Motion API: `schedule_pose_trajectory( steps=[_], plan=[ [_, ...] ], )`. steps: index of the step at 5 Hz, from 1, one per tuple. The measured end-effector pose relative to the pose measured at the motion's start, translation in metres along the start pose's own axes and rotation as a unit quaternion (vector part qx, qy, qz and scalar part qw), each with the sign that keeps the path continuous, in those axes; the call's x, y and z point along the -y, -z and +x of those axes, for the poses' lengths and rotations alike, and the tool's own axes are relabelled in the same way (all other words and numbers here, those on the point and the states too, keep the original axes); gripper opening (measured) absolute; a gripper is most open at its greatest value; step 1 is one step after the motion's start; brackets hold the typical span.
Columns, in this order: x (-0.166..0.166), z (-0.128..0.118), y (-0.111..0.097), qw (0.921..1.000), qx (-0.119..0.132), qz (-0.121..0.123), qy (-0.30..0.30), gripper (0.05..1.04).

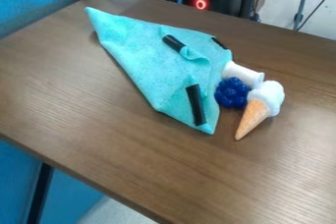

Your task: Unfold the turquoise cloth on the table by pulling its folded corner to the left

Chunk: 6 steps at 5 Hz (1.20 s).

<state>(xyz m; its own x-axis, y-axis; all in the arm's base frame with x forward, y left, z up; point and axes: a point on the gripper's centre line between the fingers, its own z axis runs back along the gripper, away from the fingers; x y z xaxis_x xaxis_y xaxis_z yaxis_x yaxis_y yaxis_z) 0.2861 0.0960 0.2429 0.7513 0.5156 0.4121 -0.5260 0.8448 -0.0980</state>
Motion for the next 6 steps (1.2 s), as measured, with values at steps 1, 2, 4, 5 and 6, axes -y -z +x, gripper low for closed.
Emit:
schedule_pose_trajectory(
  steps=[1,2,4,5,6],
  plan=[
    [0.001,-0.002,0.008,0.9999,-0.01,-0.001,-0.003,1.001],
    [0.016,0.007,0.016,0.9988,0.033,-0.031,-0.018,1.001],
    [0.038,0.023,0.039,0.986,0.136,-0.021,-0.093,1.001],
    [0.044,0.033,0.067,0.9828,0.134,0.009,-0.127,1.001],
    [0.058,0.05,0.085,0.9751,0.149,0.025,-0.163,1.001]
  ],
)
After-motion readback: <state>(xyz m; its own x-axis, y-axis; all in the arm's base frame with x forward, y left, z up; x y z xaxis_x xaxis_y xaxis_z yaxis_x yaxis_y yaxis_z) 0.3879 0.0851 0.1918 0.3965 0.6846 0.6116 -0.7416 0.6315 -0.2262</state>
